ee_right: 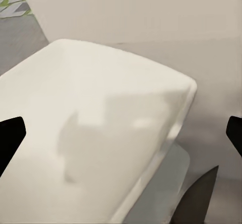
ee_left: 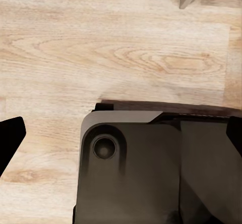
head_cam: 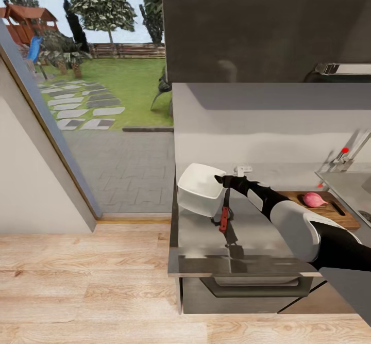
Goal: In the kitchen, take the Vidalia onion out of the sink, dice it on the chopping board with the paring knife, put the diced onion into the bowl on the countertop, then place both the paring knife and the chopping board into the sink.
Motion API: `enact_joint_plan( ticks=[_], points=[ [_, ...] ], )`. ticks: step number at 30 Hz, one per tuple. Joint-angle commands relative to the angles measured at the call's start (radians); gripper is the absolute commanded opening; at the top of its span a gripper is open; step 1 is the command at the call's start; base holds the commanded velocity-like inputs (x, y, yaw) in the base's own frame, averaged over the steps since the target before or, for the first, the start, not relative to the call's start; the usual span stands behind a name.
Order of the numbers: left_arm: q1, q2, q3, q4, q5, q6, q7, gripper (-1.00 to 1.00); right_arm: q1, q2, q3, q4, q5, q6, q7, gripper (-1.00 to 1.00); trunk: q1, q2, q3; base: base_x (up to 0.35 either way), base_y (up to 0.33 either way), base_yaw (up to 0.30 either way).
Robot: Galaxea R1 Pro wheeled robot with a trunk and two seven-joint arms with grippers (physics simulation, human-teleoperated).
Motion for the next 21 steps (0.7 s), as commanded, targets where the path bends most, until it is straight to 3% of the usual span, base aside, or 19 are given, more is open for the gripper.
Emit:
enact_joint_plan(
  ticks=[1, 9, 21],
  points=[
    [-0.001, 0.000, -0.009, 0.001, 0.010, -0.004, 0.003, 1.00, -0.001, -0.002, -0.009, 0.005, 0.010, -0.006, 0.003, 1.00, 0.001, -0.002, -0.002, 0.000, 0.000, 0.000],
    [-0.001, 0.000, -0.009, 0.001, 0.009, -0.004, 0.003, 1.00, -0.001, -0.013, -0.009, 0.012, 0.010, -0.007, 0.003, 1.00, 0.001, -0.002, -0.002, -0.053, 0.000, 0.000],
    [-0.001, 0.000, -0.009, 0.001, 0.009, -0.004, 0.003, 1.00, -0.001, -0.014, -0.009, 0.013, 0.009, -0.003, 0.003, 1.00, 0.001, -0.002, -0.002, -0.309, 0.000, 0.000]
  ],
)
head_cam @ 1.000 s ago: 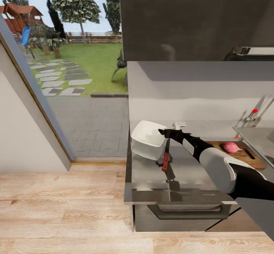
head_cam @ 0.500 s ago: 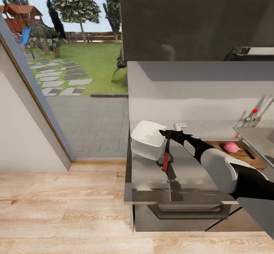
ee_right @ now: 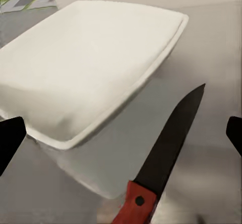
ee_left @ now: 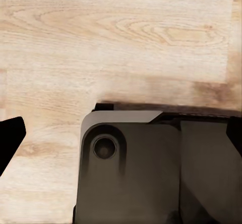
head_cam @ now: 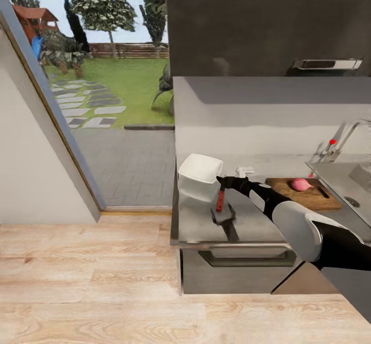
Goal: In the kitchen, take the Vidalia onion out of the sink, dice it on the chopping board with the paring knife, put the diced onion into the bowl on the countertop, then place both the paring knife and the chopping board into the sink.
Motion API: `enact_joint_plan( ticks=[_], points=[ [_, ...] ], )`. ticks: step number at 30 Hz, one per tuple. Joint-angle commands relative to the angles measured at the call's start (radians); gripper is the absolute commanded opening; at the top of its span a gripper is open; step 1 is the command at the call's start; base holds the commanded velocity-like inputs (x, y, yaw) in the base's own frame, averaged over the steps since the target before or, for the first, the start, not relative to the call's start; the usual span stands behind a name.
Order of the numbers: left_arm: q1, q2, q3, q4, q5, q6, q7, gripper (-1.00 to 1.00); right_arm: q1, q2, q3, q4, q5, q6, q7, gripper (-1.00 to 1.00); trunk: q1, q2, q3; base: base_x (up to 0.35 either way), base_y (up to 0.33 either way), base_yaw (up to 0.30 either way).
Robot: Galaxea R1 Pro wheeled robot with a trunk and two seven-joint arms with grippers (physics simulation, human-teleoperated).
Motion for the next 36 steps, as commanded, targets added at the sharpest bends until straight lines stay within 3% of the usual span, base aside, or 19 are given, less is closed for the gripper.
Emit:
enact_joint_plan(
  ticks=[1, 13, 19, 22, 23, 24, 27, 36],
  points=[
    [-0.001, 0.000, -0.008, 0.001, 0.010, -0.004, 0.003, 1.00, -0.001, 0.000, -0.008, 0.002, 0.010, -0.004, 0.003, 1.00, 0.000, -0.002, -0.002, -0.337, 0.000, 0.000],
    [-0.001, 0.000, -0.008, 0.000, 0.010, -0.004, 0.003, 1.00, -0.001, 0.002, -0.008, 0.002, 0.010, -0.001, 0.002, 1.00, 0.000, -0.002, -0.002, -0.331, 0.000, 0.000],
    [-0.001, 0.000, -0.007, -0.001, 0.010, -0.004, 0.003, 1.00, -0.001, 0.005, -0.008, 0.007, 0.010, 0.006, -0.009, 1.00, 0.000, -0.002, -0.002, -0.108, 0.000, 0.000],
    [0.000, 0.000, -0.007, -0.001, 0.010, -0.004, 0.003, 1.00, -0.001, 0.008, -0.008, 0.009, 0.010, 0.008, -0.039, 1.00, 0.000, -0.002, -0.002, 0.001, 0.000, 0.000],
    [-0.001, 0.000, -0.007, -0.001, 0.010, -0.004, 0.003, 1.00, -0.001, 0.009, -0.008, 0.009, 0.010, 0.009, -0.059, 1.00, 0.000, -0.002, -0.002, 0.070, 0.000, 0.000],
    [0.000, 0.001, -0.007, -0.001, 0.010, -0.004, 0.003, 1.00, -0.001, 0.017, -0.008, 0.010, 0.009, 0.009, -0.123, 1.00, 0.000, -0.002, -0.002, 0.099, 0.000, 0.000],
    [0.000, 0.001, -0.007, -0.001, 0.010, -0.004, 0.003, 1.00, -0.001, 0.030, -0.008, 0.010, 0.009, 0.009, -0.163, 1.00, 0.000, -0.002, -0.002, 0.052, 0.000, 0.000],
    [-0.001, 0.002, -0.007, -0.001, 0.010, -0.004, 0.003, 1.00, -0.001, 0.041, -0.008, 0.010, 0.010, 0.009, -0.197, 1.00, 0.000, -0.002, -0.002, 0.115, 0.027, 0.000]
  ],
)
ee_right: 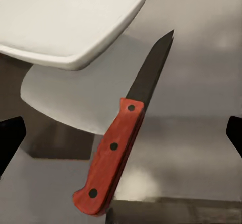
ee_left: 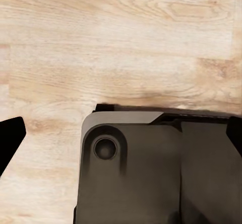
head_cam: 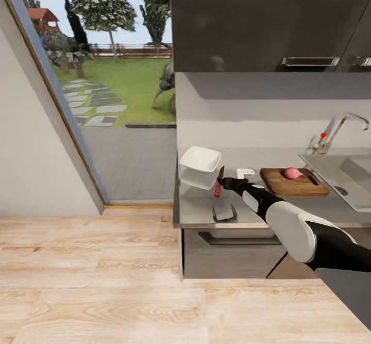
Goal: In the kitchen, take the Vidalia onion out of the sink, dice it on the chopping board with the paring knife, put the diced onion into the bowl on the countertop, then place both the paring knife and the chopping board into the sink.
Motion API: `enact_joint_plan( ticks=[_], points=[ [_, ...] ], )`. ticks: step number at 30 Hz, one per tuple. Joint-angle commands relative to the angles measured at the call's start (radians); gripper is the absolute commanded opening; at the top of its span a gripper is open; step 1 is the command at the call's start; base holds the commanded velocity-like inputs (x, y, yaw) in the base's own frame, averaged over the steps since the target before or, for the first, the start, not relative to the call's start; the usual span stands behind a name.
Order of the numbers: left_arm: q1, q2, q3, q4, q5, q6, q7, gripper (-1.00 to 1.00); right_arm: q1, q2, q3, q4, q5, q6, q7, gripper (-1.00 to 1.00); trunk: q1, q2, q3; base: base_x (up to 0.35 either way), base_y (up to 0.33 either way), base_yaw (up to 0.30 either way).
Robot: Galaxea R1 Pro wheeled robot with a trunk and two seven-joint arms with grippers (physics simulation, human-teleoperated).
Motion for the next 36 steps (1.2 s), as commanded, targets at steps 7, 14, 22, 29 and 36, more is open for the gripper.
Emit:
enact_joint_plan(
  ticks=[7, 14, 22, 29, 36],
  points=[
    [0.000, 0.000, -0.009, 0.001, 0.010, -0.004, 0.003, 1.00, -0.001, 0.012, -0.009, 0.002, 0.009, -0.003, -0.072, 1.00, 0.001, -0.002, -0.002, 0.055, 0.011, 0.000],
    [-0.001, 0.000, -0.009, 0.001, 0.010, -0.004, 0.003, 1.00, -0.001, 0.036, -0.008, 0.002, 0.009, -0.003, -0.164, 1.00, 0.001, -0.002, -0.002, 0.003, 0.137, 0.000],
    [-0.001, 0.000, -0.009, 0.001, 0.010, -0.004, 0.003, 1.00, -0.001, 0.038, -0.007, 0.002, 0.009, -0.003, -0.169, 1.00, 0.001, -0.002, -0.002, 0.000, 0.127, 0.000],
    [0.000, 0.000, -0.009, 0.001, 0.010, -0.004, 0.003, 1.00, -0.001, 0.038, -0.008, 0.002, 0.009, -0.003, -0.170, 1.00, 0.001, -0.002, -0.002, 0.000, 0.016, 0.000],
    [-0.001, 0.000, -0.009, 0.001, 0.010, -0.004, 0.003, 1.00, -0.001, 0.037, -0.009, 0.002, 0.009, -0.003, -0.169, 1.00, 0.001, -0.002, -0.002, 0.000, 0.002, 0.000]
  ],
)
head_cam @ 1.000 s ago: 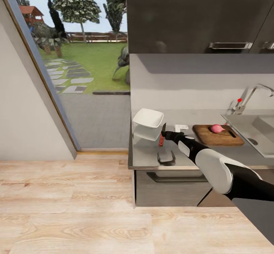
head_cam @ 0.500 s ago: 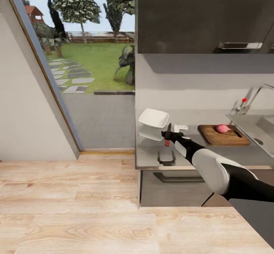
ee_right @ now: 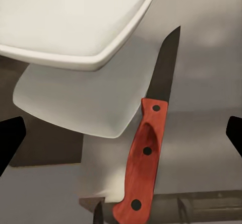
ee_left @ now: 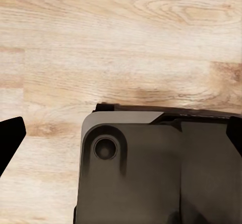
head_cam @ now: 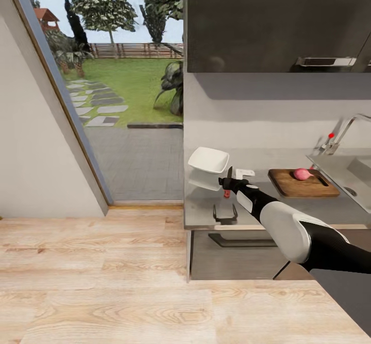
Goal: In the kitchen, take the Vidalia onion out of the sink, dice it on the chopping board with the paring knife, put the diced onion into the bowl on the countertop, then place both the paring knife and the chopping board into the sink.
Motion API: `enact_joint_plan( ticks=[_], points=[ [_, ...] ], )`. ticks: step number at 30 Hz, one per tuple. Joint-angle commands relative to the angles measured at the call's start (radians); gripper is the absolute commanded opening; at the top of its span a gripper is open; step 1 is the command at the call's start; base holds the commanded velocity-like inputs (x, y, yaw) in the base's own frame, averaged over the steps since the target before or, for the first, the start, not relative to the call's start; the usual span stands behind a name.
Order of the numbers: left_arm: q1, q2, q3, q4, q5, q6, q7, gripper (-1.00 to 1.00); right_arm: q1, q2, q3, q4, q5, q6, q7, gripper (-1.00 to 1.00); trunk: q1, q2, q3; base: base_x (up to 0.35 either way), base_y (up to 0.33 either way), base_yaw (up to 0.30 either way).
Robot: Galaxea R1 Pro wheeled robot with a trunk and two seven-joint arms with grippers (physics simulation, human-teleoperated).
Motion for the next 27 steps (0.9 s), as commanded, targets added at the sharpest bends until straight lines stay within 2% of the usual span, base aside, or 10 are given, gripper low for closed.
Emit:
enact_joint_plan(
  ticks=[1, 11, 27],
  points=[
    [-0.001, 0.000, -0.009, 0.001, 0.009, -0.004, 0.003, 1.00, -0.001, 0.000, -0.009, 0.001, 0.010, -0.002, -0.001, 1.00, 0.001, -0.002, -0.002, 0.000, 0.000, 0.000],
    [0.000, 0.000, -0.009, 0.001, 0.009, -0.004, 0.003, 1.00, -0.001, -0.001, -0.009, 0.001, 0.011, -0.002, -0.002, 1.00, 0.001, -0.002, -0.006, 0.000, 0.000, 0.000],
    [0.000, 0.000, -0.009, 0.001, 0.010, -0.004, 0.003, 1.00, -0.001, -0.002, -0.009, 0.001, 0.011, -0.001, -0.002, 1.00, 0.001, -0.002, -0.026, 0.000, 0.000, 0.000]
  ],
)
